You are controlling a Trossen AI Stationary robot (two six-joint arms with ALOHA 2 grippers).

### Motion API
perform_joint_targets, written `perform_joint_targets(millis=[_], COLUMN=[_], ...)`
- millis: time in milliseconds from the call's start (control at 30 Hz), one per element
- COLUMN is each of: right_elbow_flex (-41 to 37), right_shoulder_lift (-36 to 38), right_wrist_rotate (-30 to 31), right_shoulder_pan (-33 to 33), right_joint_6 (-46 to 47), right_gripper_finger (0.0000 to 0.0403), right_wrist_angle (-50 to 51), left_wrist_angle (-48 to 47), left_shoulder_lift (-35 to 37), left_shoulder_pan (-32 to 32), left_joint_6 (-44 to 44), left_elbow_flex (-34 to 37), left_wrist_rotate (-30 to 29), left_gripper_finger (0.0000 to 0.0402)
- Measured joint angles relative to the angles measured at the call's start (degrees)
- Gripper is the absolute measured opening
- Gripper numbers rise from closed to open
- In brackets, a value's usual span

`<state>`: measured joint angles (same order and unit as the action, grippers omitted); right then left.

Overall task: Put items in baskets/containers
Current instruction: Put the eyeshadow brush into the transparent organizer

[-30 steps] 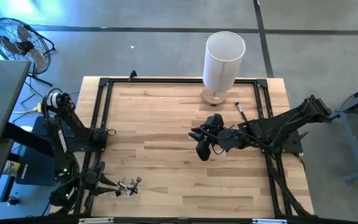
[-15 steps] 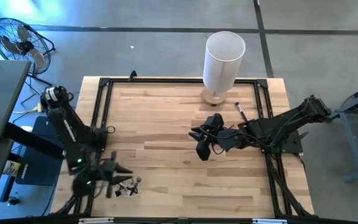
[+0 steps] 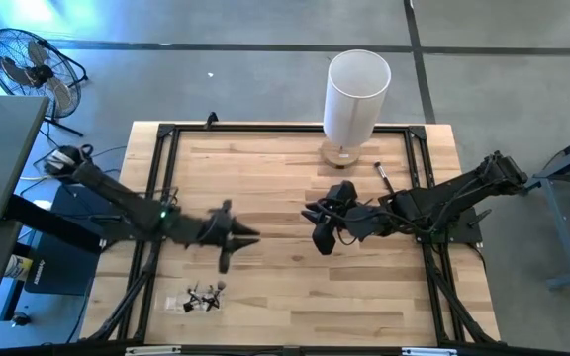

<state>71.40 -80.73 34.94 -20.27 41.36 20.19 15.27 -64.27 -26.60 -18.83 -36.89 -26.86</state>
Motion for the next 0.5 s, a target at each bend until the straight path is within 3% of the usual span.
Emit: perform_joint_targets(millis=[133,267,400,500], right_elbow_flex=[0.00,0.00,-0.11,-0.09], right_shoulder_lift=[0.00,-1.03,-2.79,-4.64], right_wrist_rotate=[-1.38,-4.55,-8.85,-11.80], right_shoulder_pan=[0.42,1.50,2.78,3.83], right_joint_6=[8.69,21.26,33.10,34.93], right_gripper_finger=[0.0096,0.0096,0.0089,0.0072], right_wrist_angle=[7.85,22.10,31.85,33.80], left_wrist_angle=[-9.87,-24.98,-34.53,-35.60], left_shoulder_lift=[0.00,0.00,0.00,0.02], left_shoulder_pan=[8.77,16.18,22.59,27.20], left_joint_6=[0.77,1.52,4.62,9.83], left_elbow_flex=[-5.71,-11.17,-14.75,-15.23], left_wrist_rotate=[8.86,14.40,14.50,15.30], left_gripper_finger=[0.0083,0.0083,0.0083,0.0083])
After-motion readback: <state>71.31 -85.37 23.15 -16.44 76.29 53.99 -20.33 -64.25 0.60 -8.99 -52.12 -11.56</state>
